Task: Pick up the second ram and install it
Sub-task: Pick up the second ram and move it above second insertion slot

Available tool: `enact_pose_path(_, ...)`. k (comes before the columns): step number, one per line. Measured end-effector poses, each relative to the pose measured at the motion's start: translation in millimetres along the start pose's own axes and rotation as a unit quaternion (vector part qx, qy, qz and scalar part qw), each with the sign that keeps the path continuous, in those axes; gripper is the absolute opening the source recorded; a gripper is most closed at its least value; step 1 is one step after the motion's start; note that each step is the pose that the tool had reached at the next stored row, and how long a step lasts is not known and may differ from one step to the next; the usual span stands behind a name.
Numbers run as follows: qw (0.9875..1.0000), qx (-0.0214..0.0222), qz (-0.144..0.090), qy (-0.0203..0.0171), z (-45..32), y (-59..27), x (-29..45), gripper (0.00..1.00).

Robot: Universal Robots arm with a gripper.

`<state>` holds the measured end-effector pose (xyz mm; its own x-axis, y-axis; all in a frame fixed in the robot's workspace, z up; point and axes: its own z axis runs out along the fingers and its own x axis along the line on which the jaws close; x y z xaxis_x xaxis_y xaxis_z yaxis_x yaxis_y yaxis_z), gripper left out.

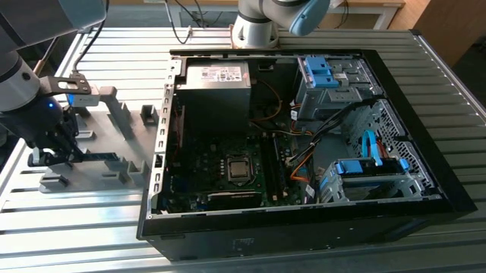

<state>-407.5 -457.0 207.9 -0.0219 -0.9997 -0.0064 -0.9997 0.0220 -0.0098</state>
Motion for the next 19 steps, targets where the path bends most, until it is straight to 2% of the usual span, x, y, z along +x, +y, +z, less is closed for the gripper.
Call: enact_pose_path(19,1.0,0.0,0.0,0.0,-10.9,-0.1,-0.1,0.14)
